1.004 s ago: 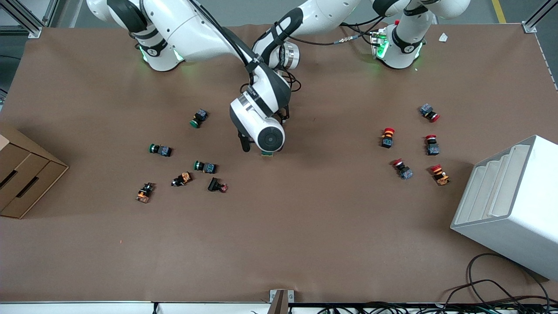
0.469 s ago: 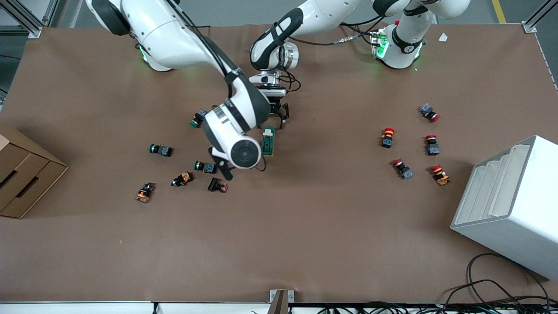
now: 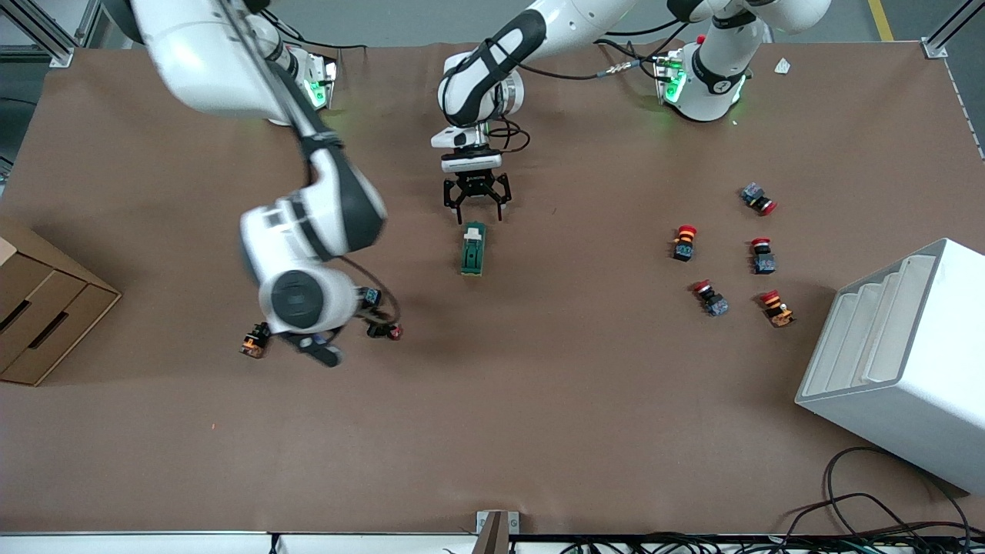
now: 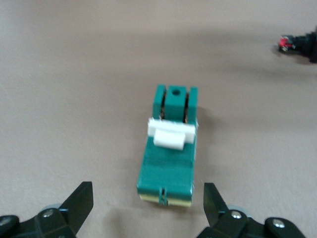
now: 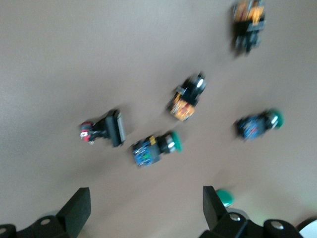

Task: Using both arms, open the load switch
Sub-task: 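Lift the right gripper off the handle while the left gripper rises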

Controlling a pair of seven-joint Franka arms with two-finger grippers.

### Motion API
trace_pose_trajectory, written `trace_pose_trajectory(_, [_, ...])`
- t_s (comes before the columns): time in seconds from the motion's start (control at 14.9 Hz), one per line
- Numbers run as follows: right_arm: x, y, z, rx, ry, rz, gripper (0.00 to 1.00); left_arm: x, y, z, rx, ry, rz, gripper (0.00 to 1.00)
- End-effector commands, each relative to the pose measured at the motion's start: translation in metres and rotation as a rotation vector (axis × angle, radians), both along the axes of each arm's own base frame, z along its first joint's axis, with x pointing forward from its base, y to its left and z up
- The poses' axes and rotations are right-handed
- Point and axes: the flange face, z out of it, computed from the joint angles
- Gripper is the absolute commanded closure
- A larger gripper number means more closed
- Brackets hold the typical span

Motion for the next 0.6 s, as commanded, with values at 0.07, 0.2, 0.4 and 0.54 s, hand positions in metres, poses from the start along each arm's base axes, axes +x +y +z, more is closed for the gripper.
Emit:
trace_pose_trajectory(0.07, [-0.001,-0.084,0.061,0.094,-0.023,0.212,0.0,0.032,-0.008,0.064,0.012,0.089,0.05,0.01])
trace_pose_trajectory(0.2, [-0.005,-0.133,0.09,0.133,-0.046,0.29,0.0,0.059,-0.007,0.104,0.0,0.134,0.092,0.01])
trace_pose_trajectory(0.4, [-0.014,-0.183,0.129,0.168,-0.054,0.367,0.0,0.107,0.003,0.165,-0.057,0.216,0.178,0.0])
trace_pose_trajectory(0.54, [-0.021,-0.21,0.153,0.187,-0.058,0.42,0.0,0.139,0.018,0.205,-0.086,0.28,0.22,0.0])
